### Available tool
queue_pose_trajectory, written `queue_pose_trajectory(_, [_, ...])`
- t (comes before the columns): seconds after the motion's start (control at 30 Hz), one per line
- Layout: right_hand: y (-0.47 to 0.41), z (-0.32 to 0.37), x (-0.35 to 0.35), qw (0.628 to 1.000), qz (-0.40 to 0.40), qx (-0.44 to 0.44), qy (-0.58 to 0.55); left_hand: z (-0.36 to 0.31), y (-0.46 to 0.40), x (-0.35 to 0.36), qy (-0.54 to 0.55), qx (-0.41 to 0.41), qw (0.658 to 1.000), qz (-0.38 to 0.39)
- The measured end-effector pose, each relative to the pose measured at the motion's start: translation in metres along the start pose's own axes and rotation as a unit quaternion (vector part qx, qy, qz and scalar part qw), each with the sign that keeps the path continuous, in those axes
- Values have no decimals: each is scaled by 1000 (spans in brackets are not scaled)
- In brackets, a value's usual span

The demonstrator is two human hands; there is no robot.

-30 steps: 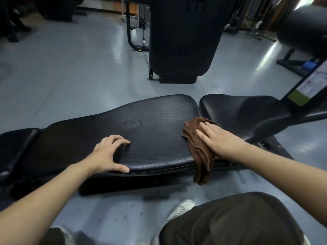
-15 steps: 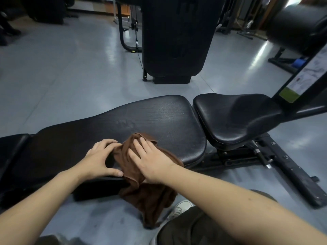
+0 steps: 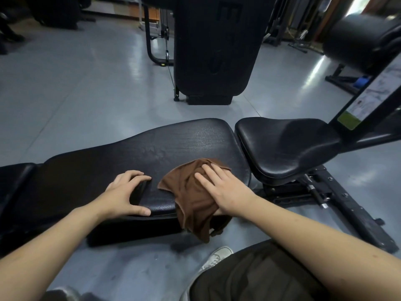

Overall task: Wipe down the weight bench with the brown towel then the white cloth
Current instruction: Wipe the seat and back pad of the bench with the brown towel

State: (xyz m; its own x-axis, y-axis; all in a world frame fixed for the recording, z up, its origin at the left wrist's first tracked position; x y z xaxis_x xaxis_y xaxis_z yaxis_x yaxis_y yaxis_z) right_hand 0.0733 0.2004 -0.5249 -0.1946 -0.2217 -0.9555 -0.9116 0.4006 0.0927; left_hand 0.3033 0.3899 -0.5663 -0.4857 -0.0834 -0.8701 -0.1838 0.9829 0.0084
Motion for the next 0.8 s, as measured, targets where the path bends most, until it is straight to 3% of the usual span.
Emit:
queue_pose_trajectory(0.27, [44,-49,0,984,16,163,-73,-1,-2,-3,-5,-3,1000,9])
queue_pose_trajectory(0.5, [41,-49,-2,886,48,309,-343,-1,-1,-2,5,-5,1000,10])
queue_pose_trajectory(0.8, [10,-57,-3,861,11,365,-354,5,1,4,22,2,1000,-15])
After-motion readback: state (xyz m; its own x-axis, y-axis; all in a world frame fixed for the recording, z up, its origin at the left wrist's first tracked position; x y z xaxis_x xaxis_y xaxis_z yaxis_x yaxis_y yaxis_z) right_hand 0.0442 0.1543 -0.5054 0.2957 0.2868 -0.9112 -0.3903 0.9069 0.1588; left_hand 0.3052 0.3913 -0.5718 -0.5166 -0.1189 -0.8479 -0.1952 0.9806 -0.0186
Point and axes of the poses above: each hand's wrist, its own y-axis away from the middle knuckle, its own x-axis out of the palm, z = x × y, the point moved 5 cm from there along -y, towards the middle knuckle, and after that the axes turned 11 degrees about x, right-handed, at the moved point
